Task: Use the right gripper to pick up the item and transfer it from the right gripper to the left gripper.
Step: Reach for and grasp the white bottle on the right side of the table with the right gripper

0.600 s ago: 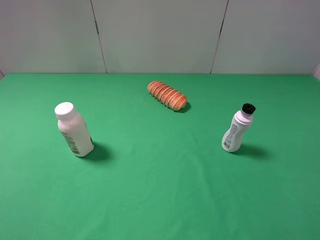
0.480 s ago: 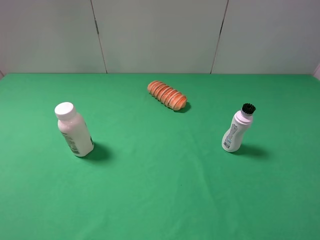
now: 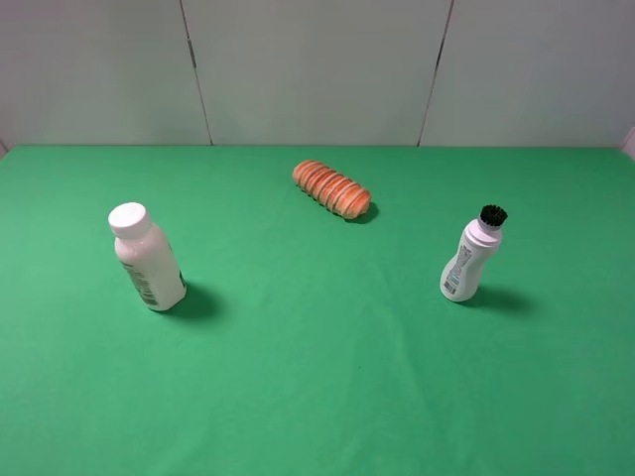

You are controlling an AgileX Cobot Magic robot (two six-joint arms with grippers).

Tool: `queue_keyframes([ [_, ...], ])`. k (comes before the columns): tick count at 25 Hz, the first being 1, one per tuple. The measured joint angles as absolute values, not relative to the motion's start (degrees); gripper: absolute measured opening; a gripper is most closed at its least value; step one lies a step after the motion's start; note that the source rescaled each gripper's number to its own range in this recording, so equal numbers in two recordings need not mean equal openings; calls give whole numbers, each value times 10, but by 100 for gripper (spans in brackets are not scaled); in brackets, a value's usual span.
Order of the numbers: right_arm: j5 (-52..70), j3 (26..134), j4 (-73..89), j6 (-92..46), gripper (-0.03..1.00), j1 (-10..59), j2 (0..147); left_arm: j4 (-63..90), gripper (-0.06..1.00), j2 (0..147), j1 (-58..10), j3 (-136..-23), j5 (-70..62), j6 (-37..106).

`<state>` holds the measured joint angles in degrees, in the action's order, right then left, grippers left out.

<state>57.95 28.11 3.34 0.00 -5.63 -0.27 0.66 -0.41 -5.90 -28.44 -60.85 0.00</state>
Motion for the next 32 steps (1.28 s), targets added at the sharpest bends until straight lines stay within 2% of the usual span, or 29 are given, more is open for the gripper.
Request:
queue_keyframes([
  [32, 580, 281, 33, 0, 100, -56, -3, 7, 97, -4, -59, -284, -608, 0],
])
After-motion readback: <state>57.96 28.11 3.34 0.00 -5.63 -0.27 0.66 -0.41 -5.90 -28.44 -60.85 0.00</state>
